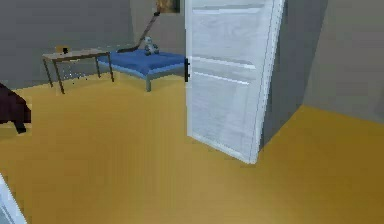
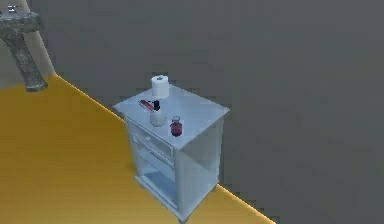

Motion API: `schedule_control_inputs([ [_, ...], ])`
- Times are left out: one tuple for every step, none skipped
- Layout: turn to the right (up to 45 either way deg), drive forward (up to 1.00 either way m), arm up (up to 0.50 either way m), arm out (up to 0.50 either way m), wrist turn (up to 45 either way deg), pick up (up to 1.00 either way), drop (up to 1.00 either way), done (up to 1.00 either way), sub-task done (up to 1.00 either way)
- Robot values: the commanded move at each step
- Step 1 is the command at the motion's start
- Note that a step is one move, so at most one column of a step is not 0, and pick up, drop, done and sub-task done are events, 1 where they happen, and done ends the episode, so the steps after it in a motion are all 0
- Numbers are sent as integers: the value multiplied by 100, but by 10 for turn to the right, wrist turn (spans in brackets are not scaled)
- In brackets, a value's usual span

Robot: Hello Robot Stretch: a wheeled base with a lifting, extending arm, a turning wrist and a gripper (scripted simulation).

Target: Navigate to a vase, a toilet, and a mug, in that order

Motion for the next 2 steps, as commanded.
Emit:
schedule_control_inputs([
  [0,65,0,0,0,0,0,0,0],
  [-330,0,0,0,0,0,0,0,0],
])
